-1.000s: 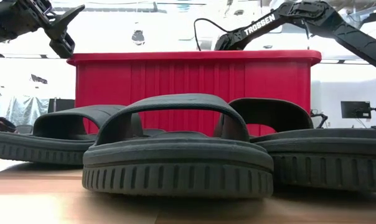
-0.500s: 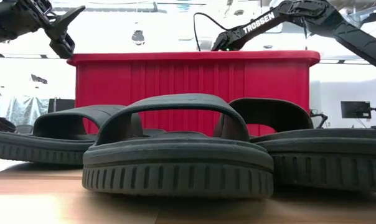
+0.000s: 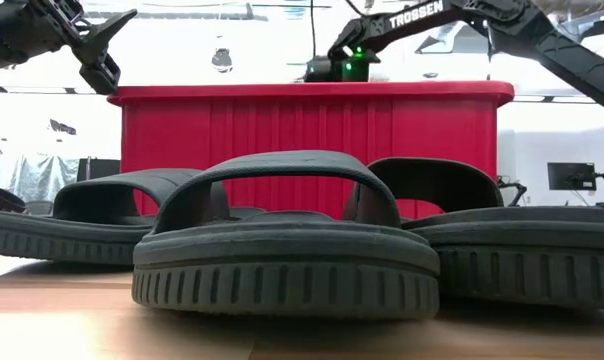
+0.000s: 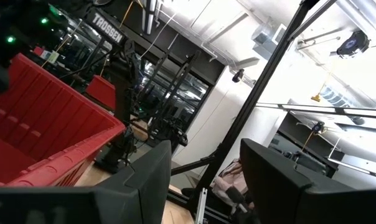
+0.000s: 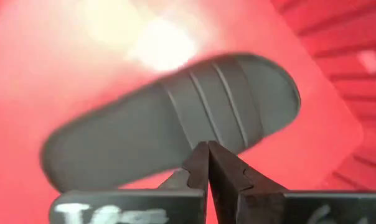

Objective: Pick and place slides into bin
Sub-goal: Put the black slide into the red bin

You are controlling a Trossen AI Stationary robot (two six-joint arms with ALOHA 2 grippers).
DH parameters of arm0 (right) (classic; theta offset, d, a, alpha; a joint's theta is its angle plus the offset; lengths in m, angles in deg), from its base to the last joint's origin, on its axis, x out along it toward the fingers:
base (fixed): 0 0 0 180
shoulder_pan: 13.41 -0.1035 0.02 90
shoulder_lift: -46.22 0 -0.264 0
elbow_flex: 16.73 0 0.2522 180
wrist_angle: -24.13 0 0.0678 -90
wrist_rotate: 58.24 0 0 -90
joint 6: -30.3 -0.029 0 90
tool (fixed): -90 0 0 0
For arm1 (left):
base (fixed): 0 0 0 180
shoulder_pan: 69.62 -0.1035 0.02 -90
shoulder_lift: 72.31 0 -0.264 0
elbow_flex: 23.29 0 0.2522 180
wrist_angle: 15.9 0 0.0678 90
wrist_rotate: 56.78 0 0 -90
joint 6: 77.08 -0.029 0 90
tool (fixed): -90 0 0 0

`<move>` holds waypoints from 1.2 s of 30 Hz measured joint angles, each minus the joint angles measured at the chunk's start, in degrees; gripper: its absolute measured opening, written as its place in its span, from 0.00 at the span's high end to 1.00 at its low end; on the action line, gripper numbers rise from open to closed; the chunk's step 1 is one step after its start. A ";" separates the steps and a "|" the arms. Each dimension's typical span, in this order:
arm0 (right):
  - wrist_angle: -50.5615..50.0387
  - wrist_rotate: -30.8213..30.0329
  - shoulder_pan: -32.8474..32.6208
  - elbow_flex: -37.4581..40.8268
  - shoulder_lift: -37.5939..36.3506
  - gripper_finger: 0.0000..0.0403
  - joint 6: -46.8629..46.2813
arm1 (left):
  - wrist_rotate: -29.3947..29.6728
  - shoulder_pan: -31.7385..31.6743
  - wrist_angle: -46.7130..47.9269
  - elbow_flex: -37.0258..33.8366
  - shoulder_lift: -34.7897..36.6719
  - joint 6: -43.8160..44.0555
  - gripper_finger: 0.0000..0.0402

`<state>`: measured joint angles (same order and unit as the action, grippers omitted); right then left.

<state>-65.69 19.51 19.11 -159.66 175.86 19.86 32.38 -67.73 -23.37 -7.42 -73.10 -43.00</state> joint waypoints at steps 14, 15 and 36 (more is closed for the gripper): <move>2.17 4.24 1.22 -0.08 0.02 1.00 -3.40 | -0.02 0.02 -0.03 0.00 0.00 0.00 0.54; 2.13 4.95 1.10 -0.08 0.02 1.00 -3.13 | -0.02 0.01 -0.03 0.00 0.00 0.00 0.54; -7.00 7.67 -6.29 -0.04 6.54 1.00 4.39 | -0.07 0.02 -0.03 0.00 0.00 0.07 0.54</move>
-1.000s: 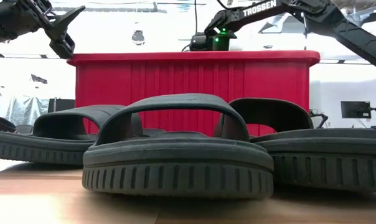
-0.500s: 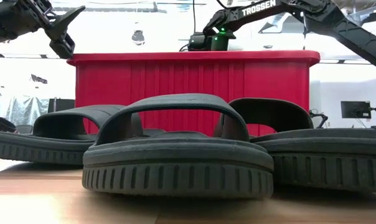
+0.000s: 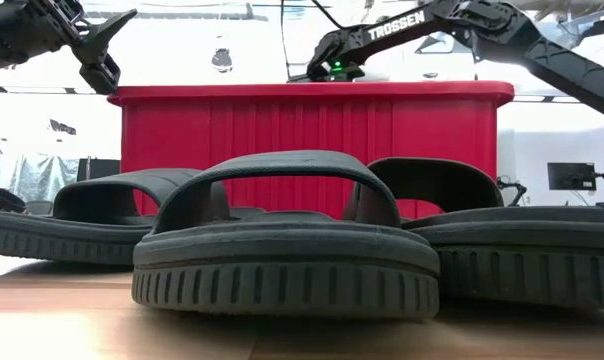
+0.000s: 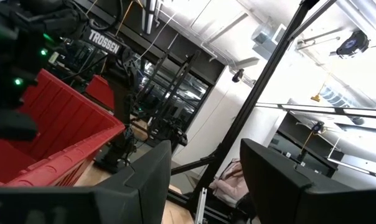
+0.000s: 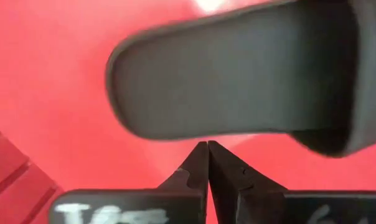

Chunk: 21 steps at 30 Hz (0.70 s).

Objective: Pick and place slides into bin
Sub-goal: Put the black slide into the red bin

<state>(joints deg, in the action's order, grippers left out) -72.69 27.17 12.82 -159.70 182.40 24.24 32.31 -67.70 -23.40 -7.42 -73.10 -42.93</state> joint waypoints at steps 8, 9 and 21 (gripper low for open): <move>-6.81 -10.47 0.41 0.00 1.12 1.00 -4.52 | -0.31 -0.02 0.33 0.00 -0.02 0.04 0.54; -6.69 -11.49 0.62 -0.10 1.02 1.00 -5.71 | -0.35 0.00 0.40 0.00 -0.01 0.04 0.54; -6.94 -17.09 3.18 -0.37 0.44 1.00 -10.43 | -0.88 0.02 1.21 0.00 0.00 1.42 0.54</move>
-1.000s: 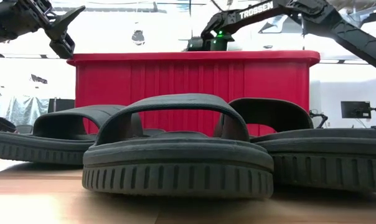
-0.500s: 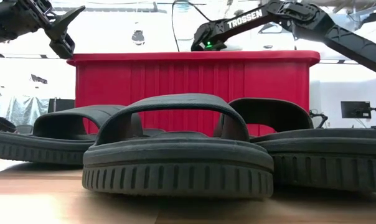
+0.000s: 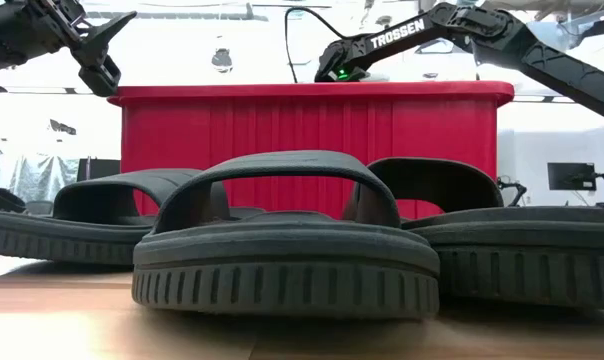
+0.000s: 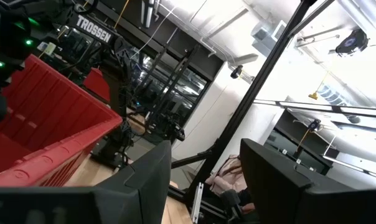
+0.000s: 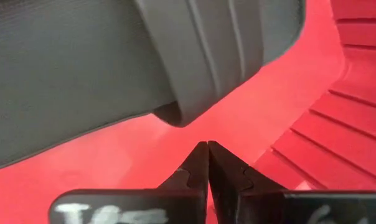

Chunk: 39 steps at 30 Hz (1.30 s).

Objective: Pick and place slides into bin
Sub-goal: Put the black slide into the red bin

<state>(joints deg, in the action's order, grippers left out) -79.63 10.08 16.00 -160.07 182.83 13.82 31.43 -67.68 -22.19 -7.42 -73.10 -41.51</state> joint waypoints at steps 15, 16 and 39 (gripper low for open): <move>5.31 8.34 0.74 -5.04 -0.09 1.00 8.24 | 0.07 0.00 0.06 0.00 0.00 0.02 0.54; 6.17 10.12 0.86 -5.10 -0.09 1.00 9.13 | 0.08 0.00 0.06 0.00 0.00 0.02 0.54; 6.64 11.74 3.19 -5.11 0.33 1.00 11.05 | 0.19 0.00 0.06 0.00 0.00 -0.02 0.54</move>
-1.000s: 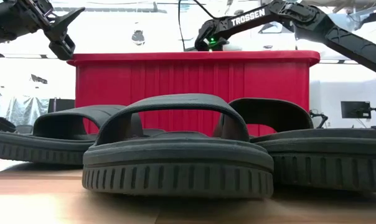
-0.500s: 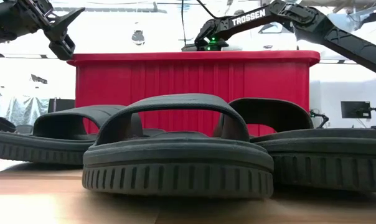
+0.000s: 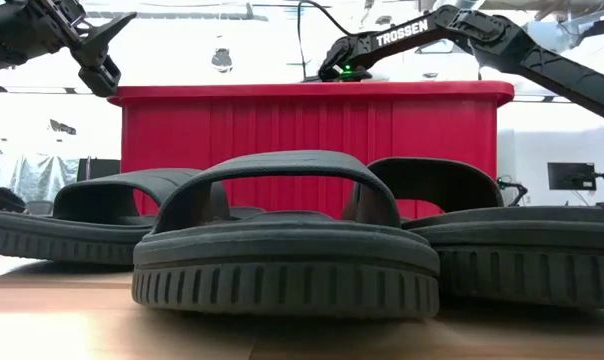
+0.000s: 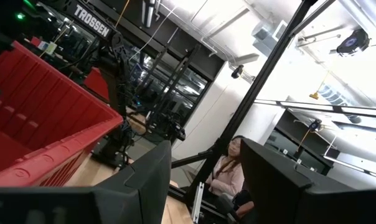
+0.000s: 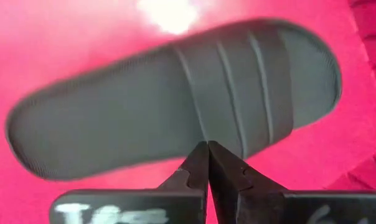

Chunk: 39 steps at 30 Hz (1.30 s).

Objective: Pick and place slides into bin
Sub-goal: Put the black slide into the red bin

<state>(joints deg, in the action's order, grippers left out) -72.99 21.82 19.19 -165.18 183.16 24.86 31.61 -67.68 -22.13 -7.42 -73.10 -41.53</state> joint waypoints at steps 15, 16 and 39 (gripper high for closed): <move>-5.63 2.87 -2.06 0.94 0.33 1.00 3.98 | 0.17 0.00 0.00 0.00 0.00 0.43 0.54; -5.83 2.94 -2.06 0.94 0.33 1.00 4.04 | 0.17 0.00 0.00 0.00 0.00 0.46 0.54; -5.94 -4.78 0.48 0.94 0.31 1.00 1.97 | 0.13 -0.02 0.00 0.00 0.00 0.68 0.54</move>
<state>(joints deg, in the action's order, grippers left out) -78.93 17.03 19.67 -164.24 183.47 26.84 31.74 -67.70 -22.13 -7.42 -73.10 -40.85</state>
